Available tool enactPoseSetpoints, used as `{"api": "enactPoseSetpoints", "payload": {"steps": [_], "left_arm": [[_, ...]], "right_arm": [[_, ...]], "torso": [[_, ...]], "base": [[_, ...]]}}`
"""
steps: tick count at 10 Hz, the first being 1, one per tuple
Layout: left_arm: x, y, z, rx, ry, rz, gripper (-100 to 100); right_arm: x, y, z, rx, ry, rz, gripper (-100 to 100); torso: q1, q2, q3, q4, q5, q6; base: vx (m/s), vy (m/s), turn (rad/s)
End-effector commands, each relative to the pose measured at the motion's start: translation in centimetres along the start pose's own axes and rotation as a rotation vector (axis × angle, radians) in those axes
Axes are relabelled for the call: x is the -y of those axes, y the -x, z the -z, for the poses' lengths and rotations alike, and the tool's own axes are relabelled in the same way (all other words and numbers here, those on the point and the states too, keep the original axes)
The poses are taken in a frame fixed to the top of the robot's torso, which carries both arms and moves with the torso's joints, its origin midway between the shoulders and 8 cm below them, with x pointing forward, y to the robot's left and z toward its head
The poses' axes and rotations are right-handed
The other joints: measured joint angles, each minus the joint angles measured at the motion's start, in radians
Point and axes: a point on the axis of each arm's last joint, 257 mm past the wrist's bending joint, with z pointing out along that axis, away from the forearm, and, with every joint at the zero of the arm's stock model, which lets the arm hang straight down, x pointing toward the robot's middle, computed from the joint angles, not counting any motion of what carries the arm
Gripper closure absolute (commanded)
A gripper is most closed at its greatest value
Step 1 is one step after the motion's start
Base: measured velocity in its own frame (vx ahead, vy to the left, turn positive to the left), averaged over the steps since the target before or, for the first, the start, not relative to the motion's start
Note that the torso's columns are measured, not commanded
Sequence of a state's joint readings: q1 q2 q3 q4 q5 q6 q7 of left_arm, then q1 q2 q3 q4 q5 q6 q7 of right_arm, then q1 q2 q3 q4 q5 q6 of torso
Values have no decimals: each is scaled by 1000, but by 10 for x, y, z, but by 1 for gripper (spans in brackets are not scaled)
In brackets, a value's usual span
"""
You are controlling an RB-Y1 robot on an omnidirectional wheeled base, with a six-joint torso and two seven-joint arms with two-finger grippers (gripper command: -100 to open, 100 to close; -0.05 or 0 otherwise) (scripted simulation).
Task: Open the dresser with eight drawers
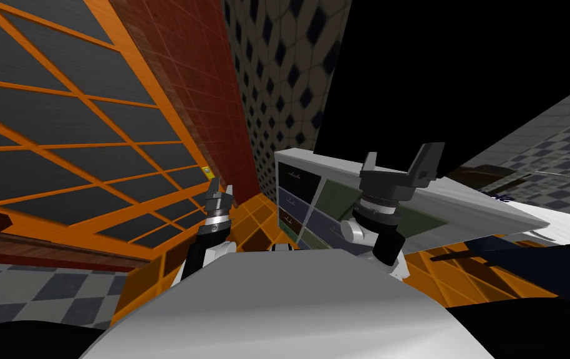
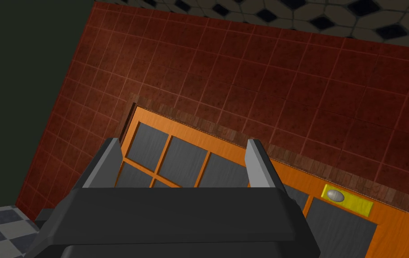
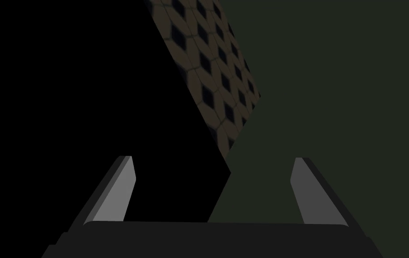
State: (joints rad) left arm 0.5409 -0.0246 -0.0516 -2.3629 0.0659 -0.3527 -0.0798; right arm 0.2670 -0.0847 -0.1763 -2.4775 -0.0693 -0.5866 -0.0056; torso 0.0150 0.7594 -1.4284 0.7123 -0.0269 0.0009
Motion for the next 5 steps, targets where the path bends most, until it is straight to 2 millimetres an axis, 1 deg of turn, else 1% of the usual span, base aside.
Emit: {"api": "enactPoseSetpoints", "payload": {"steps": [1,2,3,4,5], "left_arm": [[0,0,0,0,0,0,0],[0,0,0,0,0,0,0],[0,0,0,0,0,0,0],[0,0,0,0,0,0,0],[0,0,0,0,0,0,0]], "right_arm": [[29,-1,18,-5,-98,-17,-100],[32,-1,20,-4,-104,-17,-100],[9,2,5,-37,-28,74,-100],[12,1,6,-53,-40,108,-100],[16,0,8,-71,-54,148,-100]], "torso": [[1,1,1,0,0,0],[-1,0,-1,2,1,1],[-3,0,0,0,-2,1],[-8,1,-7,11,5,5],[-11,2,-12,16,9,6]], "base": [[0,0,0],[0,0,0],[32,38,-113],[54,64,-174],[74,90,-72]]}}
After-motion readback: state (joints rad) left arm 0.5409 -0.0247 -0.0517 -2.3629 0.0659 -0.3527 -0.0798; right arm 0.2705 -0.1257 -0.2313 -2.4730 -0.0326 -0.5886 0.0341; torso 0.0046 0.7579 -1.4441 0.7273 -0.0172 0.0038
